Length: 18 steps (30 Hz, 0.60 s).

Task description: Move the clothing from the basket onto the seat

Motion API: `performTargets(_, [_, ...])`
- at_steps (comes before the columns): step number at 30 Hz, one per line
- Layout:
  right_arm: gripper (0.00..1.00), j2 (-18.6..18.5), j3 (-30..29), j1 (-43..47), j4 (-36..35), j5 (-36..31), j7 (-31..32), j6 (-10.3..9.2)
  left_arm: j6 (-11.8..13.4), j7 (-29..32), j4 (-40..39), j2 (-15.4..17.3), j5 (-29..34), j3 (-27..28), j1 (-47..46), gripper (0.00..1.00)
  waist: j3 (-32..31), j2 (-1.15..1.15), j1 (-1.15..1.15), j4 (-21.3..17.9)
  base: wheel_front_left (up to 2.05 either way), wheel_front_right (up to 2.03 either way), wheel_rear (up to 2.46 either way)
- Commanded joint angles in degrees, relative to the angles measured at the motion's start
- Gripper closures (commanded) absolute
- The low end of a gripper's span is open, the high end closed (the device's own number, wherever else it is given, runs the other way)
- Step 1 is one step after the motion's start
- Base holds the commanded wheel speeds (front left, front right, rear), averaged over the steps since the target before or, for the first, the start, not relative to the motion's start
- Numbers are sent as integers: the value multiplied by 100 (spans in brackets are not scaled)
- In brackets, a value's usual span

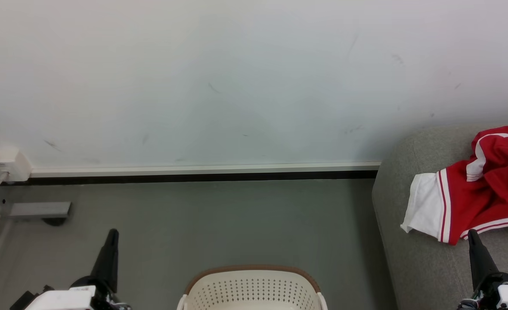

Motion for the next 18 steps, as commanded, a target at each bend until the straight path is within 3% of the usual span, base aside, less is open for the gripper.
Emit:
performTargets(1, [100,2,-27,-76,-32,9,21,-12,-30,26,-22,38,-82,16,-46,100,0,0,0,0,0,0,0])
performTargets(18, [100,2,-26,-76,-31,9,21,-12,-30,25,-22,38,-82,14,-46,100,0,0,0,0,0,0,0])
